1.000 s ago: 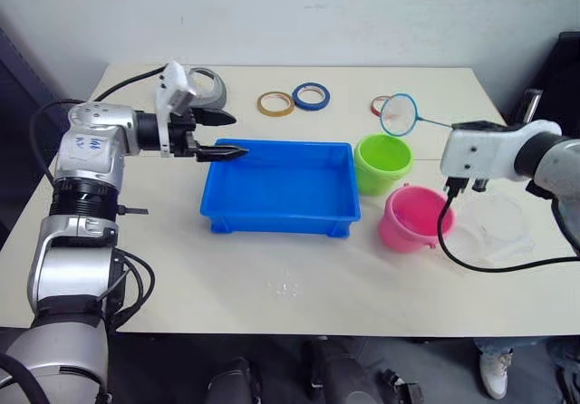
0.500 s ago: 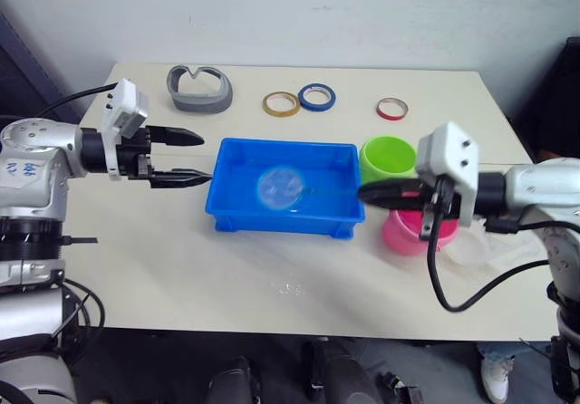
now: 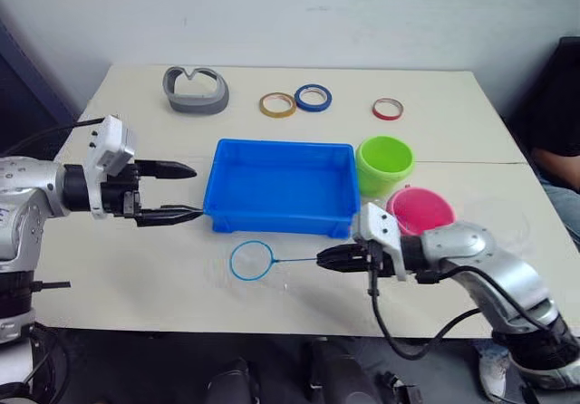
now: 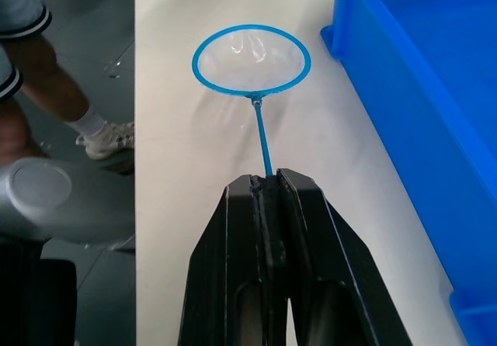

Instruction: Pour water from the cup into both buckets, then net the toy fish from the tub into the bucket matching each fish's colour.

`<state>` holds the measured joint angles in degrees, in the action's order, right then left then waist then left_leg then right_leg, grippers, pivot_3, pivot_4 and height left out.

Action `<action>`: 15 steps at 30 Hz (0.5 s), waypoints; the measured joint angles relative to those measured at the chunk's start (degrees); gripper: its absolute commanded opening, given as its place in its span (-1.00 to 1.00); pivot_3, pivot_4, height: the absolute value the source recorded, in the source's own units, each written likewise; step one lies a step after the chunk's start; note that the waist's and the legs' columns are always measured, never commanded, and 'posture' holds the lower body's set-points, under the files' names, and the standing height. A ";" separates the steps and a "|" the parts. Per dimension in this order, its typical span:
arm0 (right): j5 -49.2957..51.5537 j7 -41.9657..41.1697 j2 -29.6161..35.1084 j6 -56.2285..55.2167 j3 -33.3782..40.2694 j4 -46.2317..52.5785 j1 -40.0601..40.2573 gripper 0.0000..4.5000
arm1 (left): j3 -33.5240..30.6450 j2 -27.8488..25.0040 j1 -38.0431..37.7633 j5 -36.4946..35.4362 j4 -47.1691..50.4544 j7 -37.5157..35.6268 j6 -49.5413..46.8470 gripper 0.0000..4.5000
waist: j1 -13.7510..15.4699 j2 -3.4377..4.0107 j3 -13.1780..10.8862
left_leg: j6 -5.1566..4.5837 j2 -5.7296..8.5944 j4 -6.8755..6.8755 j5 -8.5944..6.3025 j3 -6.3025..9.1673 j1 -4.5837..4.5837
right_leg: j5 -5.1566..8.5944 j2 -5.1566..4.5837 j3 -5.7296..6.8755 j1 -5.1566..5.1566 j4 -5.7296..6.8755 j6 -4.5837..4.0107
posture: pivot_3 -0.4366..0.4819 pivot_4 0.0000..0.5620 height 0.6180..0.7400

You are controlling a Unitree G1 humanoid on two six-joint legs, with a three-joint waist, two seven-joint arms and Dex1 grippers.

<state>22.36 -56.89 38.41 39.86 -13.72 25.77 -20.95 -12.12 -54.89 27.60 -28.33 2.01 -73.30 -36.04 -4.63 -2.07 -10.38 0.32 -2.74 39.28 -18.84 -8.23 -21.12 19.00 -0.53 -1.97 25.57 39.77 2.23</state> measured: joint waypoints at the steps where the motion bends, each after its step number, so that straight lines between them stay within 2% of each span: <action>1: -0.57 0.67 -0.97 -0.42 -0.73 -0.88 0.00 -1.00 | -0.17 0.00 -0.60 -0.01 -0.01 0.27 0.14 0.98 | 0.01 -0.02 0.01 | 0.00 0.00 0.00 0.00 0.00 0.00 | 0.00 0.00 0.00 0.00 0.00 0.00 | -0.05 -0.47 0.96; 7: -4.37 3.21 -5.31 -4.68 -4.65 -6.00 -0.15 -1.00 | -0.38 0.02 -1.41 -0.03 -0.16 2.02 1.19 0.98 | 0.11 -0.08 0.05 | -0.01 0.01 0.00 -0.01 0.00 -0.03 | 0.00 -0.01 0.01 0.00 -0.05 0.00 | -0.05 -0.47 0.96; 15: -7.90 2.61 -9.71 -10.93 -9.13 -12.52 -0.87 -1.00 | -0.35 0.09 -1.35 -0.87 0.08 3.82 0.55 0.98 | -0.09 -0.11 0.07 | -0.01 0.00 -0.01 -0.01 0.00 -0.01 | 0.00 0.01 0.01 0.00 -0.03 0.00 | -0.05 -0.47 0.96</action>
<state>14.45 -54.28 28.70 28.92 -22.85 13.25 -21.82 -12.47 -54.80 26.25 -29.20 2.09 -69.47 -35.49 -4.71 -2.18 -10.31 0.31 -2.74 39.27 -18.85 -8.23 -21.13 19.00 -0.52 -1.96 25.57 39.74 2.22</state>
